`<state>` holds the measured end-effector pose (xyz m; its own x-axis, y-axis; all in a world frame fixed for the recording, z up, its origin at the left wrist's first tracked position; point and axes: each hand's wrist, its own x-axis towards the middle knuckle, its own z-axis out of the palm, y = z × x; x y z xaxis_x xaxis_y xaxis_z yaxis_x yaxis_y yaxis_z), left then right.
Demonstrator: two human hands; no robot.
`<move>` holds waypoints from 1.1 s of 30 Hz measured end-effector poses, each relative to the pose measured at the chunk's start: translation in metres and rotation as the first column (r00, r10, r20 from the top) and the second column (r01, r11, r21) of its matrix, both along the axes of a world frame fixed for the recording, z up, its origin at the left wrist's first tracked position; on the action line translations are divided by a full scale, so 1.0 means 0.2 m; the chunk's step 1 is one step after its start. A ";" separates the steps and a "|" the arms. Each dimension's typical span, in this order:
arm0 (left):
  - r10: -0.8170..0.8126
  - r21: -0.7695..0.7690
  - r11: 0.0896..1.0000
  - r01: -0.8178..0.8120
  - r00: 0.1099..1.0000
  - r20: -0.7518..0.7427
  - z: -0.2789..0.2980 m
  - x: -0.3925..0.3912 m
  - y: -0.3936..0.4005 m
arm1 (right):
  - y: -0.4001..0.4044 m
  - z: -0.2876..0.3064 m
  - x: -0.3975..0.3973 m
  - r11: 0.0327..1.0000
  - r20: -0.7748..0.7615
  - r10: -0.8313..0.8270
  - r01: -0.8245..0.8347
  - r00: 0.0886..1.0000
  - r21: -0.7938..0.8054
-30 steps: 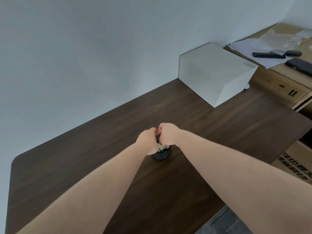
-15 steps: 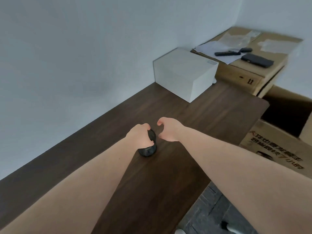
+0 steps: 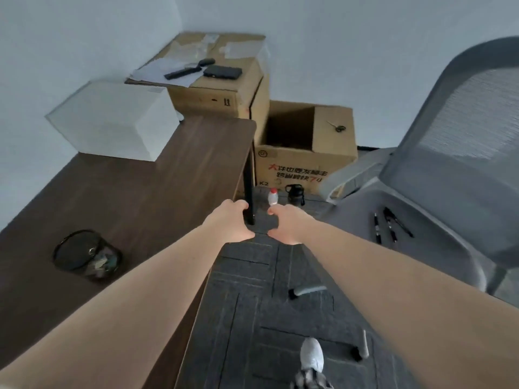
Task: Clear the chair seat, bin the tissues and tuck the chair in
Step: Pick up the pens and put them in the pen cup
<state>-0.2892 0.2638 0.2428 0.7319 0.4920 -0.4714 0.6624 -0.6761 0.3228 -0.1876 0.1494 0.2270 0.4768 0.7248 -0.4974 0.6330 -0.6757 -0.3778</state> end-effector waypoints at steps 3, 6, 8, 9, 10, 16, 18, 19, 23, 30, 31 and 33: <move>-0.161 -0.001 0.987 0.161 0.987 -0.013 -0.08 0.25 -0.23 | -0.30 -0.06 0.19 0.989 -0.003 -0.144 0.143 0.990 -0.031; -0.285 -0.026 0.959 0.284 0.958 -0.030 -0.18 0.49 -0.46 | -0.59 -0.16 0.38 0.955 -0.011 -0.294 0.293 0.956 -0.034; -0.369 -0.046 0.929 0.366 0.927 -0.062 -0.26 0.64 -0.61 | -0.77 -0.25 0.48 0.919 -0.020 -0.393 0.392 0.919 -0.048; -0.407 -0.057 0.913 0.403 0.910 -0.081 -0.30 0.72 -0.67 | -0.85 -0.30 0.53 0.895 -0.030 -0.445 0.443 0.895 -0.057; -0.433 -0.064 0.901 0.428 0.895 -0.104 -0.35 0.80 -0.74 | -0.94 -0.34 0.57 0.868 -0.040 -0.495 0.493 0.868 -0.065; -0.523 -0.062 0.851 0.521 0.831 -0.191 -0.63 1.17 -1.14 | -1.38 -0.67 0.79 0.719 -0.076 -0.693 0.680 0.717 -0.144; -0.543 -0.072 0.838 0.540 0.814 -0.208 -0.73 1.26 -1.25 | -1.50 -0.78 0.85 0.688 -0.079 -0.722 0.700 0.688 -0.192; -0.546 -0.079 0.836 0.542 0.810 -0.217 -0.78 1.31 -1.30 | -1.56 -0.84 0.89 0.672 -0.077 -0.735 0.709 0.673 -0.214; -0.506 -0.084 0.862 0.500 0.838 -0.204 -1.02 1.46 -1.45 | -1.69 -1.07 1.03 0.606 -0.073 -0.786 0.741 0.614 -0.291; -0.477 -0.055 0.874 0.482 0.833 -0.279 -1.40 1.53 -1.58 | -1.68 -1.42 1.05 0.521 -0.124 -0.843 0.734 0.524 -0.435; -0.471 -0.052 0.877 0.477 0.835 -0.283 -1.44 1.54 -1.58 | -1.68 -1.44 1.06 0.504 -0.115 -0.854 0.752 0.507 -0.425; -0.442 -0.040 0.892 0.451 0.848 -0.293 -1.51 1.57 -1.59 | -1.68 -1.47 1.07 0.459 -0.087 -0.880 0.788 0.467 -0.411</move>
<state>0.0249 -0.0536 -0.0584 0.7109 0.1620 -0.6844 0.3469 -0.9272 0.1410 0.0266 -0.1861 -0.0673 0.5938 -0.1484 -0.7908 -0.3886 -0.9135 -0.1203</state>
